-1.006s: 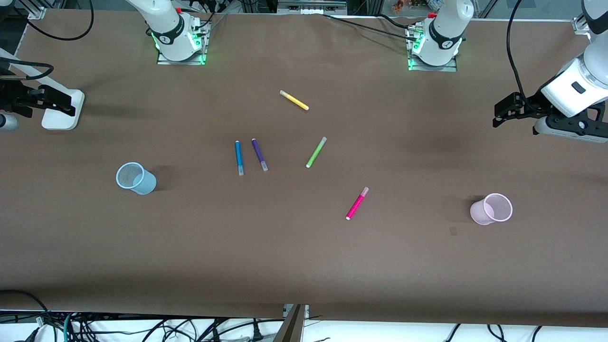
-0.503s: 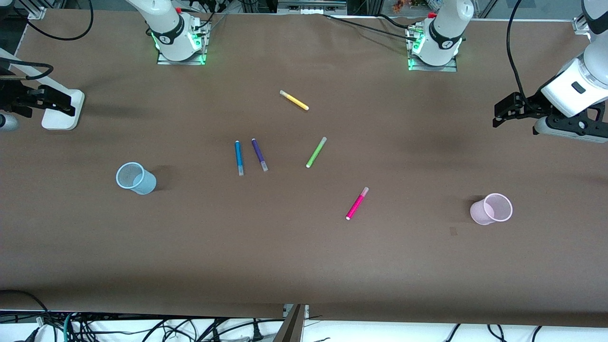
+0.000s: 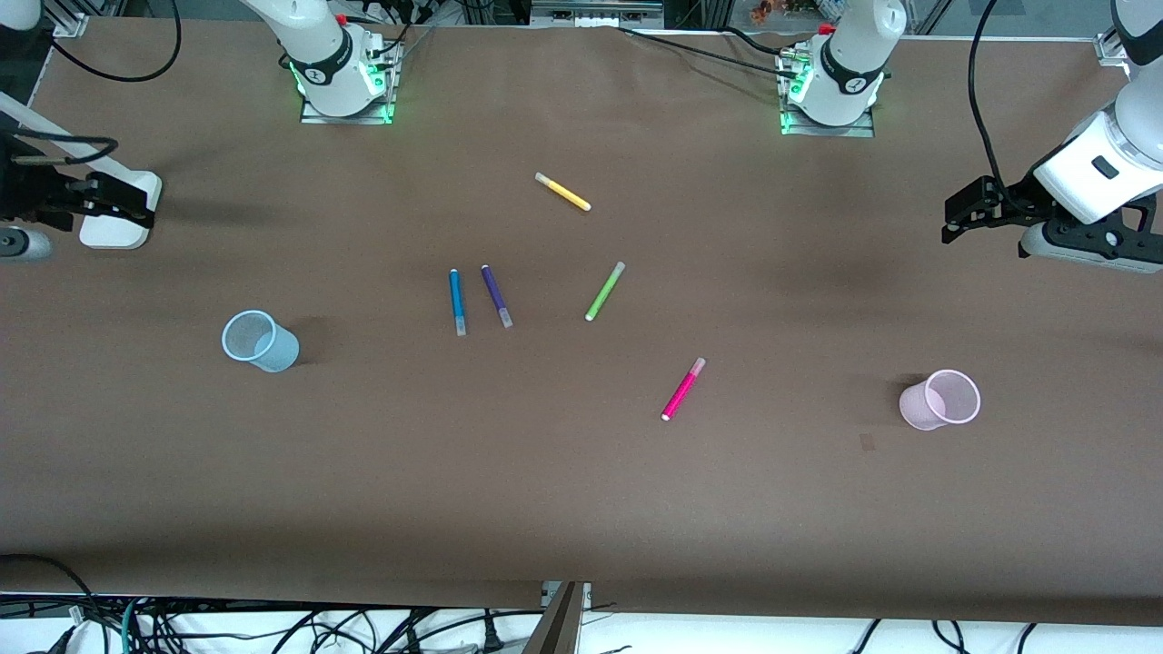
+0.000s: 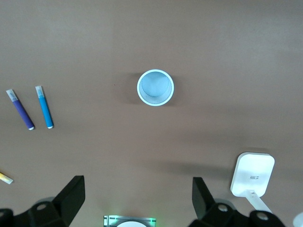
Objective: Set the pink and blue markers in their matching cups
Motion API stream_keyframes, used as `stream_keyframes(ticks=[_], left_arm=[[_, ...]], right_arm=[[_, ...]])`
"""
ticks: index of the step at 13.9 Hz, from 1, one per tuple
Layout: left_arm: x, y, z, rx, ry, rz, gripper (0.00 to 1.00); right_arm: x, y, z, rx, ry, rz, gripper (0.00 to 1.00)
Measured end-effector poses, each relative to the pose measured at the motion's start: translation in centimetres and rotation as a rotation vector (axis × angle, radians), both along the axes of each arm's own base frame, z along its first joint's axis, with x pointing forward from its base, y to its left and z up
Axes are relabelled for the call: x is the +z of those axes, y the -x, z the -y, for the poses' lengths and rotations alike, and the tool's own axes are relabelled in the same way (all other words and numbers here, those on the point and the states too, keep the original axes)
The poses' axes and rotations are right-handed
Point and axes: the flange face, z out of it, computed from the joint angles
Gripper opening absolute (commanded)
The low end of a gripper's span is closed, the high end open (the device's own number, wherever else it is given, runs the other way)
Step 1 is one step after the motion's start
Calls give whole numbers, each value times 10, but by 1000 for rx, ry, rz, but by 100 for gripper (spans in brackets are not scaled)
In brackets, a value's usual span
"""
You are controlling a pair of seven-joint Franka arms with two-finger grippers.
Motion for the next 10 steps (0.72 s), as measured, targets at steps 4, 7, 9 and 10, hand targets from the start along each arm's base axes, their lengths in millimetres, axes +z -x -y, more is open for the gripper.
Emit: stream_keyframes(ticks=[4,7,9,10], left_arm=[[0,0,0,-1,0,0,100],[0,0,1,-2,0,0,100],[0,0,1,-3,0,0,100],[0,0,2,-3,0,0,100]], right_arm=[[-12,-11,-19,34,2,14,100],[-22,-16,-58,97,4,6,100],[-34,-20,-81,129,7,3,100],[-41,-24,-89,141,9,5,100]])
